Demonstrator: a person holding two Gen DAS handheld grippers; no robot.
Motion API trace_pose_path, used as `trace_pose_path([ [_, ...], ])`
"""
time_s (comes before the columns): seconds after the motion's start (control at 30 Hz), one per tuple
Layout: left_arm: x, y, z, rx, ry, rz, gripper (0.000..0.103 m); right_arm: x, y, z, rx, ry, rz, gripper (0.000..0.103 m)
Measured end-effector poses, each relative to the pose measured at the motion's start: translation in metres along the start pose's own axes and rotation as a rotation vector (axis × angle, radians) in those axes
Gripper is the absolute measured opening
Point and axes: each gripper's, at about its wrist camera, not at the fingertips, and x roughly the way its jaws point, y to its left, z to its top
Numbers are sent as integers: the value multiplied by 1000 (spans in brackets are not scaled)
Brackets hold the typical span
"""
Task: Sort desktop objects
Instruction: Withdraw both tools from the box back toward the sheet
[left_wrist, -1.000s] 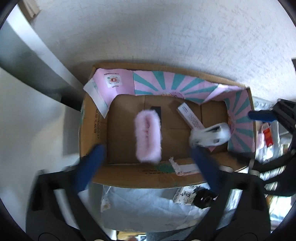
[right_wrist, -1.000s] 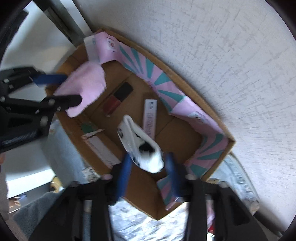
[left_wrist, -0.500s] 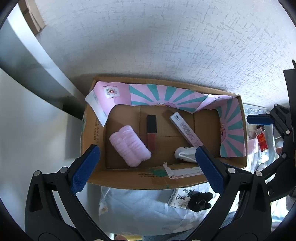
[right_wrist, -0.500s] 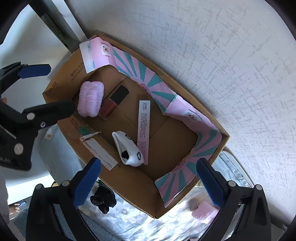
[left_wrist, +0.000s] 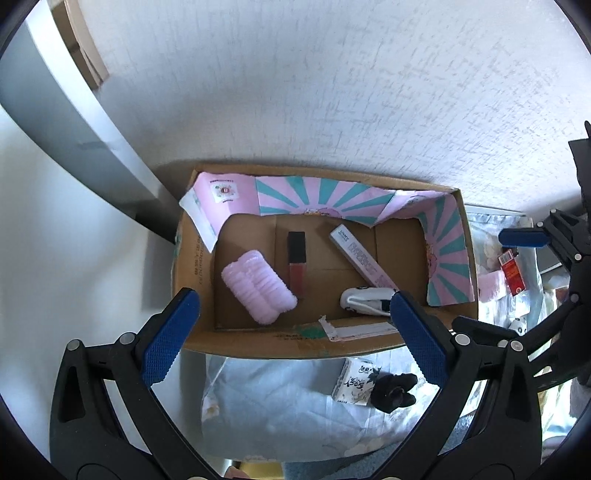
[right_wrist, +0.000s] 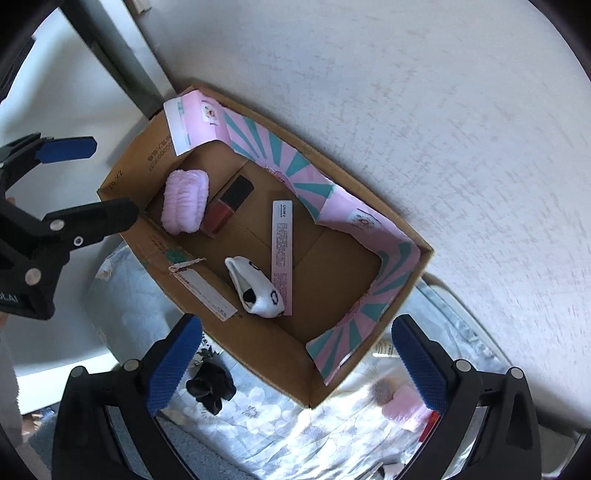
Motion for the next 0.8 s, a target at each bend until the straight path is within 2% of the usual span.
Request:
trace_pose_path([
  [0.13,-8,-7,1,4,-21,9,103,-10,-8,-9,38,2,21,102],
  [0.3,-11,-31,3,34,20,-52,103,-27,-14,-29,17,-35,-17,102],
  [0.37,-12,-50,3,84,42,-35,103,-32,-15,-37,-8,-36,-57,102],
  [0.43,-15,-68,5,131,40,-14,103,-38,-18,-48,-39,-42,-161,102],
  [0.5,-19,-85,7,161,27,3,103,-46,-26,-60,-51,-56,-211,102],
  [0.6,-22,-108,10,180,4,11,103,-60,-46,-79,-14,-77,-165,102],
  [0.67,-20,-130,12,244,7,12,103,-66,-59,-92,20,-89,-148,102],
  [0.8,-18,-181,8,383,-29,26,103,-76,-91,-126,101,-90,-172,102],
])
